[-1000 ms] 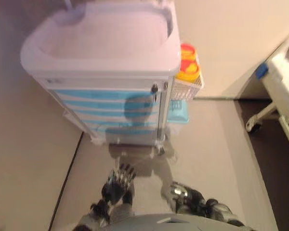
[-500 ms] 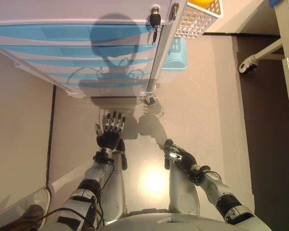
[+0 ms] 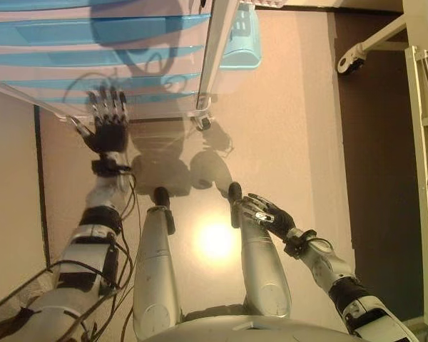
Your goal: Open the drawer and pick up the medicine
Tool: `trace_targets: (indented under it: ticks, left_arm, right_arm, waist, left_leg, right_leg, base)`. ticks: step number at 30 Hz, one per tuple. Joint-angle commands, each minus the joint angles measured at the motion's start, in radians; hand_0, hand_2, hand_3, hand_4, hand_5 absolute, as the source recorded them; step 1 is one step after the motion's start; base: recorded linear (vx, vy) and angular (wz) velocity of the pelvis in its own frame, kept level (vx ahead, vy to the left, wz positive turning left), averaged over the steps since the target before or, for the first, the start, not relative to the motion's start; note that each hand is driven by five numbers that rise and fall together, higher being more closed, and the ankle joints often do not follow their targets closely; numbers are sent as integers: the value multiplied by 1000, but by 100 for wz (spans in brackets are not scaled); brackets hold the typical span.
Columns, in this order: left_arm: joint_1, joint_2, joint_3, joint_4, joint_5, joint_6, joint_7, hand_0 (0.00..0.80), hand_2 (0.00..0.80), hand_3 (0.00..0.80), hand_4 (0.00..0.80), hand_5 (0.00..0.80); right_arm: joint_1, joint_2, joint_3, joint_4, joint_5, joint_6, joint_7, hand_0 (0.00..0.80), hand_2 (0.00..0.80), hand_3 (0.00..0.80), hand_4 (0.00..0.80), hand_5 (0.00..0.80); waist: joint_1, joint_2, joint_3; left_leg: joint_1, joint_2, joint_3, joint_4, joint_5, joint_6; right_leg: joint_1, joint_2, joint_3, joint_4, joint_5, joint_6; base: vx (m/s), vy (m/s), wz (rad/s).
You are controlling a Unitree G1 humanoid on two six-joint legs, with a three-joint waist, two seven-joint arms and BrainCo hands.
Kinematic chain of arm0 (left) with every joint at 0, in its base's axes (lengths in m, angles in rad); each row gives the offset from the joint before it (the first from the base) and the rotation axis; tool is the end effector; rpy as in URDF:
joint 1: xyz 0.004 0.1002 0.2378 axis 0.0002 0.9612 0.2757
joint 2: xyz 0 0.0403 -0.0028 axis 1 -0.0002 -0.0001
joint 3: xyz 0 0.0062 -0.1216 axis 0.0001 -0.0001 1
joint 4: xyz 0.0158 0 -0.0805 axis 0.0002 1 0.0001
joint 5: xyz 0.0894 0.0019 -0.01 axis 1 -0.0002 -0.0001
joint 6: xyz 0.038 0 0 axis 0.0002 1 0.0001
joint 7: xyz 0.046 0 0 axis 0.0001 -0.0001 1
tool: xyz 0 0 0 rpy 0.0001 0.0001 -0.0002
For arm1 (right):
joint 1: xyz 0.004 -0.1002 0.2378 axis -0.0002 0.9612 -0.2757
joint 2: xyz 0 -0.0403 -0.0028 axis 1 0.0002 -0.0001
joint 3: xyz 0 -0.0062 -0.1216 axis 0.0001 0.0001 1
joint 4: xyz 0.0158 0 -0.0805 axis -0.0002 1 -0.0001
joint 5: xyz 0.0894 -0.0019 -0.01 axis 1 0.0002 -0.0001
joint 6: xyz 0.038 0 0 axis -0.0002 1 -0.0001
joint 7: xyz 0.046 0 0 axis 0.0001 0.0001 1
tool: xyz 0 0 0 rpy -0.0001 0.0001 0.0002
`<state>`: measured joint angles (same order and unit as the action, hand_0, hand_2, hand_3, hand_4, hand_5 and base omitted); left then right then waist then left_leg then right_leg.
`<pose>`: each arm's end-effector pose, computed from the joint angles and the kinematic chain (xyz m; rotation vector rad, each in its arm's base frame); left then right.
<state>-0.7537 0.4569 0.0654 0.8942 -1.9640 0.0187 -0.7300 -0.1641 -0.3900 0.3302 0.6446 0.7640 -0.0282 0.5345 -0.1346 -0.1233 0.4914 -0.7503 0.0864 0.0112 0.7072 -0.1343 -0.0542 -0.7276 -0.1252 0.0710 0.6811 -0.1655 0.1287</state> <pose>0.3279 0.2573 0.1010 -1.4733 -0.6663 -0.3607 0.1978 -0.2156 -0.0435 0.3741 0.4543 0.4977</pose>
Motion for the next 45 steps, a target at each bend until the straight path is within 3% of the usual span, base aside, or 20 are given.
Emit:
trace_targets:
  ticks: [1, 11, 16, 17, 18, 22, 27, 38, 45]
  left_arm:
    - [-52, 55, 21, -33, -8, -53, 2, 0, 0, 0, 0, 0]
    - [-166, 159, -29, -128, -8, -129, 34, 0, 0, 0, 0, 0]
    - [-179, 168, -40, -202, -8, -141, 6, 0, 0, 0, 0, 0]
    - [-180, 166, -42, -219, -8, -150, -1, 82, 82, 82, 82, 82]
    - [-179, 163, -43, -232, -8, -153, 0, 800, 800, 800, 800, 800]
    - [-166, 153, -42, -262, 33, -160, -18, 800, 800, 800, 800, 800]
    - [-83, 124, -28, -240, 19, -109, -53, 800, 800, 800, 800, 800]
    - [225, -46, -53, -56, -5, 70, -225, 800, 800, 800, 800, 800]
    - [417, -169, -87, -39, 29, 83, -275, 800, 800, 800, 800, 800]
  right_arm:
    - [143, -36, 99, 51, -8, 6, 30, 0, 0, 0, 0, 0]
    - [157, -37, 98, 103, -18, -57, 53, 0, 0, 0, 0, 0]
    - [160, -25, 96, 107, -21, -59, 47, 0, 0, 0, 0, 0]
    - [161, -21, 96, 107, -24, -59, 45, 0, 0, 0, 0, 0]
    - [162, -18, 96, 107, -26, -59, 44, 0, 0, 0, 0, 0]
    - [160, -3, 97, 104, -24, -53, 29, 0, 0, 0, 0, 0]
    - [157, 10, 87, 100, -33, -38, 27, 0, 0, 0, 0, 0]
    - [140, 38, 102, 57, -35, 8, 7, 0, 0, 0, 0, 0]
    - [162, 54, 108, -5, -35, 26, -18, 0, 0, 0, 0, 0]
  waist:
    - [-5, 9, -9]
    - [-3, 17, 8]
    - [8, 19, 12]
    - [11, 19, 13]
    - [13, 19, 15]
    - [25, 16, 19]
    - [39, 6, 28]
    - [91, -22, 29]
    - [126, -40, 29]
  left_leg:
    - [11, -43, 48, 18, -93, 90]
    - [43, -37, 71, -4, -101, 86]
    - [67, -41, 72, -25, -98, 83]
    - [73, -41, 72, -31, -96, 82]
    - [77, -42, 71, -36, -94, 82]
    - [98, -47, 67, -61, -84, 80]
    - [114, -51, 69, -101, -39, 78]
    - [159, -33, 31, -208, 35, 54]
    - [174, -20, 2, -247, 71, 44]
  right_leg:
    - [-33, 55, -54, -63, 89, -95]
    - [7, 36, -67, -111, 92, -104]
    - [37, 28, -78, -126, 87, -106]
    - [44, 27, -81, -130, 86, -106]
    - [49, 26, -83, -133, 86, -107]
    - [75, 24, -92, -155, 90, -107]
    - [106, 20, -112, -192, 117, -113]
    - [173, 47, -170, -218, 94, -119]
    - [200, 67, -214, -214, 78, -122]
  base:
    - [-22, 37, -1]
    - [-2, 3, 0]
    - [8, -15, 2]
    - [16, -36, 6]
    - [16, -39, 8]
    - [11, -49, 10]
    - [-60, -69, 6]
    - [-34, -96, 9]
    - [-28, -128, 13]
